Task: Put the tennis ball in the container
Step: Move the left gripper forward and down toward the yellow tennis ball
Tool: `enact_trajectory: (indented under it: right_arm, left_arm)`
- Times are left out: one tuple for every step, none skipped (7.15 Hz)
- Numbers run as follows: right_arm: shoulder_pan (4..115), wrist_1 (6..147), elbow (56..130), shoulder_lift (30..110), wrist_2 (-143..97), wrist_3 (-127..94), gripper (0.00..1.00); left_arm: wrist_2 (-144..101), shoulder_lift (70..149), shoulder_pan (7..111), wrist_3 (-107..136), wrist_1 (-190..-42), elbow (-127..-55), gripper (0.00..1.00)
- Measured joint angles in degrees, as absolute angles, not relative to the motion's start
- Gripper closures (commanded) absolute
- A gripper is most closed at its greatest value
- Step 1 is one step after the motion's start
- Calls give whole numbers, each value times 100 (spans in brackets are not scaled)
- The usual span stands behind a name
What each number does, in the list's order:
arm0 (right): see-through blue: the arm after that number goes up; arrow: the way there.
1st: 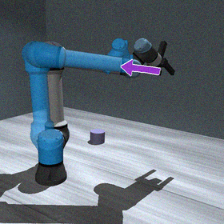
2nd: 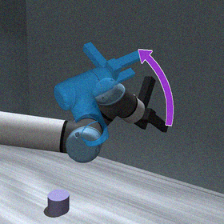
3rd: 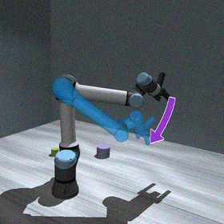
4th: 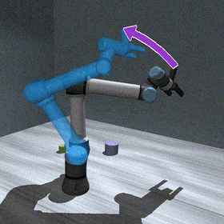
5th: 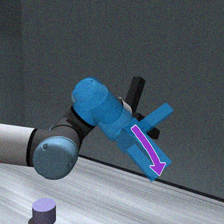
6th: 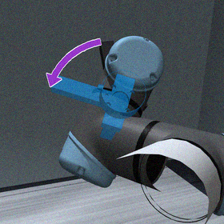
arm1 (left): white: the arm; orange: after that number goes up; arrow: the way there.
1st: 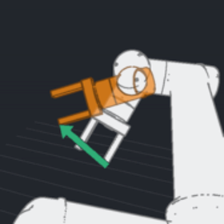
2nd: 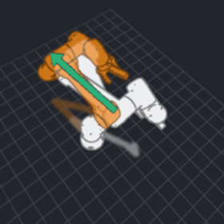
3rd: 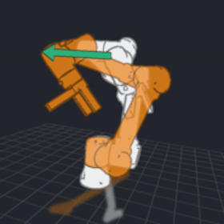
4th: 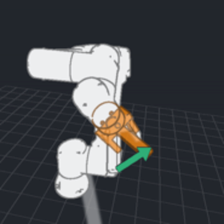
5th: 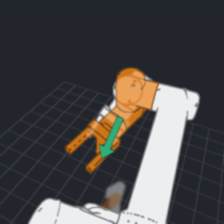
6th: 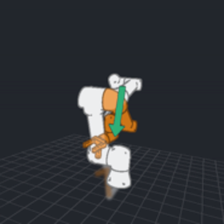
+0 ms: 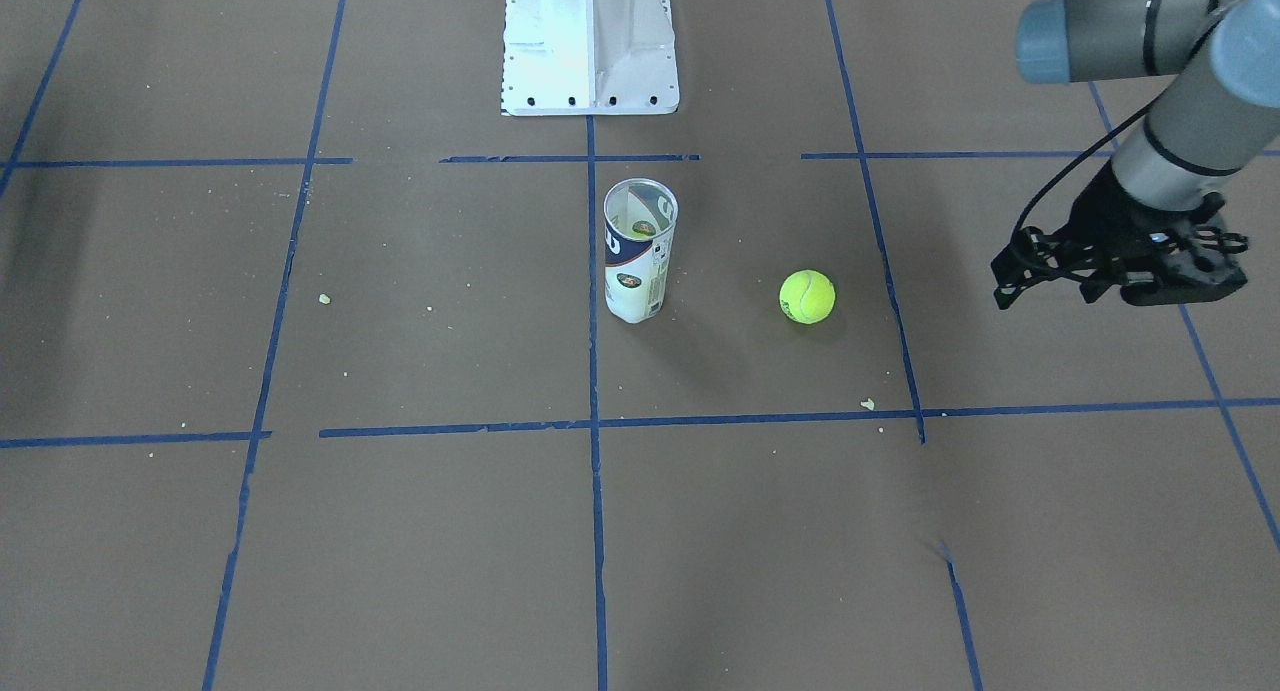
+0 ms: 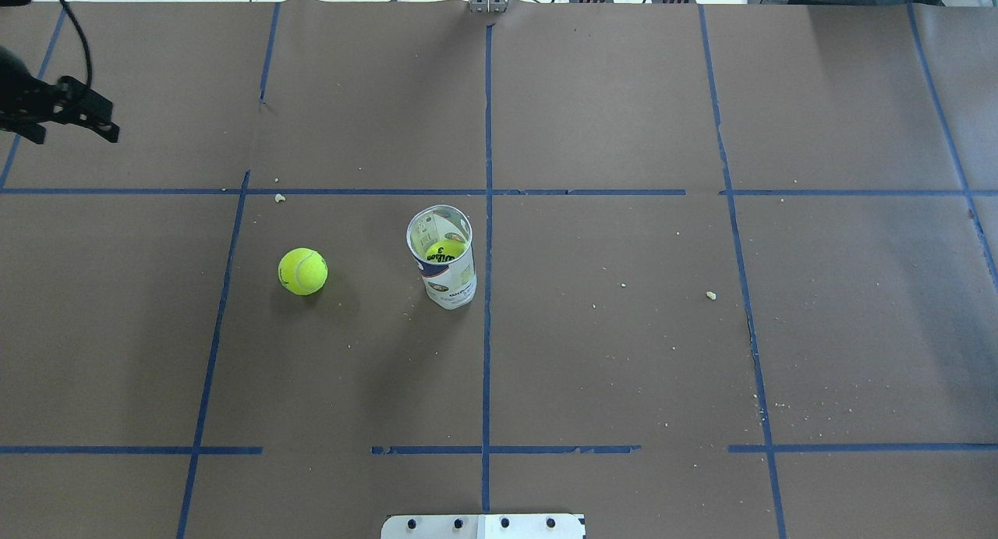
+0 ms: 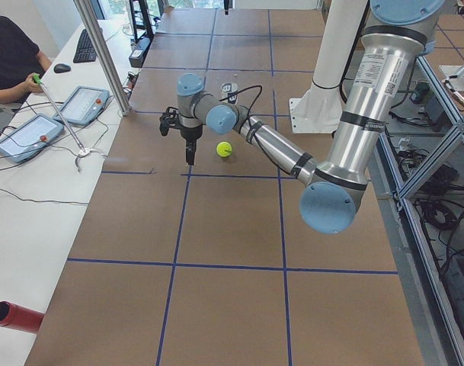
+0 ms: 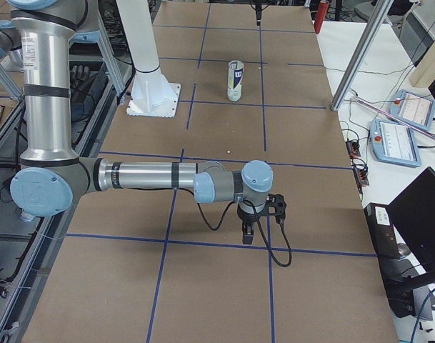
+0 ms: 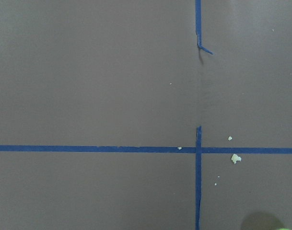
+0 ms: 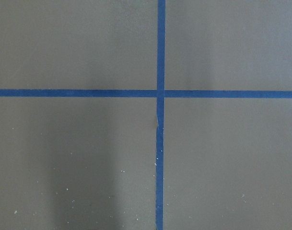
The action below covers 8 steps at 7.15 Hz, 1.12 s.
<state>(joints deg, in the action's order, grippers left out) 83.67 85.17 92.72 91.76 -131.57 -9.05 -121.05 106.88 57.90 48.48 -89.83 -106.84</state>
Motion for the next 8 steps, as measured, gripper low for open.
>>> enact_trajectory:
  right_arm:
    - [8367, 8517, 9273, 9176, -13157, -905, 0]
    - [8367, 8517, 9272, 9176, -13157, -905, 0]
    - [8367, 8516, 9272, 9176, -13157, -905, 0]
    - [8367, 8517, 9272, 9176, -13157, -905, 0]
    - [8367, 8517, 9272, 9176, -13157, -905, 0]
    - [8367, 8517, 9272, 9176, -13157, -905, 0]
    - [8367, 8517, 9273, 9176, -13157, -905, 0]
    - [8367, 8516, 9272, 9176, -13157, -905, 0]
  left_arm:
    - [-11844, 10742, 5452, 5283, -8996, -10667, 0]
    - [-11733, 10791, 5211, 5606, -9012, -10652, 0]
    - [-11714, 10894, 5058, 5830, -9028, -10636, 0]
    - [-11716, 11028, 4894, 6042, -9061, -10607, 0]
    - [-11713, 11127, 4682, 6233, -9146, -10571, 0]
    - [-11705, 11168, 4521, 6339, -9316, -10481, 0]
    - [-11701, 11182, 4422, 6386, -9585, -10294, 0]
    - [-11699, 11183, 4336, 6427, -9895, -10073, 0]
